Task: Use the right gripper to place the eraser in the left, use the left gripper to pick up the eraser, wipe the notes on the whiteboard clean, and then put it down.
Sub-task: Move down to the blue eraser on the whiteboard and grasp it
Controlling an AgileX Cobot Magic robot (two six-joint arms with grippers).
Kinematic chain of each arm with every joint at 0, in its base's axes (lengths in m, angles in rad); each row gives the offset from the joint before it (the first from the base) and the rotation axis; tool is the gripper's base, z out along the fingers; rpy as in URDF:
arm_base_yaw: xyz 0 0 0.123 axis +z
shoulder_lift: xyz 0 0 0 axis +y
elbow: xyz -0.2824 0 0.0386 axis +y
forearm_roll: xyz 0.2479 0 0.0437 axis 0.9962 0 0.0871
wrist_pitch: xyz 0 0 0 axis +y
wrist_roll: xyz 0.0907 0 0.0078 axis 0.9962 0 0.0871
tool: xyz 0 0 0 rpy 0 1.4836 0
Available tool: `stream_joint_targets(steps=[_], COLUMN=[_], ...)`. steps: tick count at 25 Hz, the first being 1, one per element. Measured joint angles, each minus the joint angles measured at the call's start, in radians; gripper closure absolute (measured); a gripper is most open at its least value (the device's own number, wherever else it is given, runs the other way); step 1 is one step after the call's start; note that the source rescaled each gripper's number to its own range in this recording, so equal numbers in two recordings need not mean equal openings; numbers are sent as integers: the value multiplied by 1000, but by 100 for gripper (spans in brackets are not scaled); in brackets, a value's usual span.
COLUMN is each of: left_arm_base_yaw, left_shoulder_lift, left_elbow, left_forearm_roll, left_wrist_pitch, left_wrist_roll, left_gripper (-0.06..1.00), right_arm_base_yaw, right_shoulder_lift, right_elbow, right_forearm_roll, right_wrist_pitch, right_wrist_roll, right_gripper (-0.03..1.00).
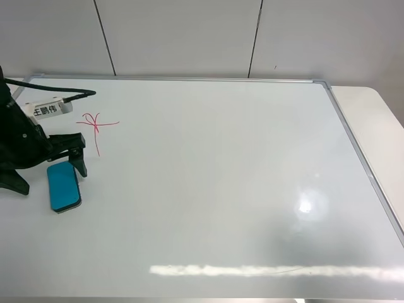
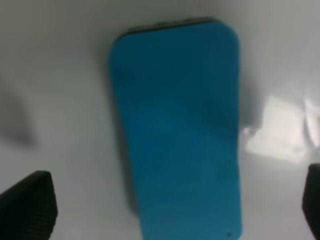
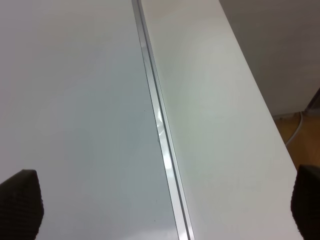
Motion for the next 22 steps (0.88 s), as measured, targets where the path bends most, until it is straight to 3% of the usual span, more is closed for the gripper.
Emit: stream_joint_targets(steps=[16,18,19,22], left_arm_base_yaw=[-35,-35,-35,-35], left_shoulder_lift=[57,57,57,57], left_elbow=[0,0,0,0], left_forearm_roll=[29,32,33,49], left_wrist_pitch=[-62,-64,-72,-92], left_wrist_roll=[-10,-13,-18,-32], left_gripper=[-3,13,28,88], right_arm_base_yaw=[0,0,0,0], right_shoulder_lift=[0,0,0,0], right_elbow=[0,0,0,0], right_forearm_roll=[0,0,0,0], right_wrist_pitch=[0,0,0,0], right_wrist_roll=[0,0,0,0], right_gripper=[-3,-3,-3,-3])
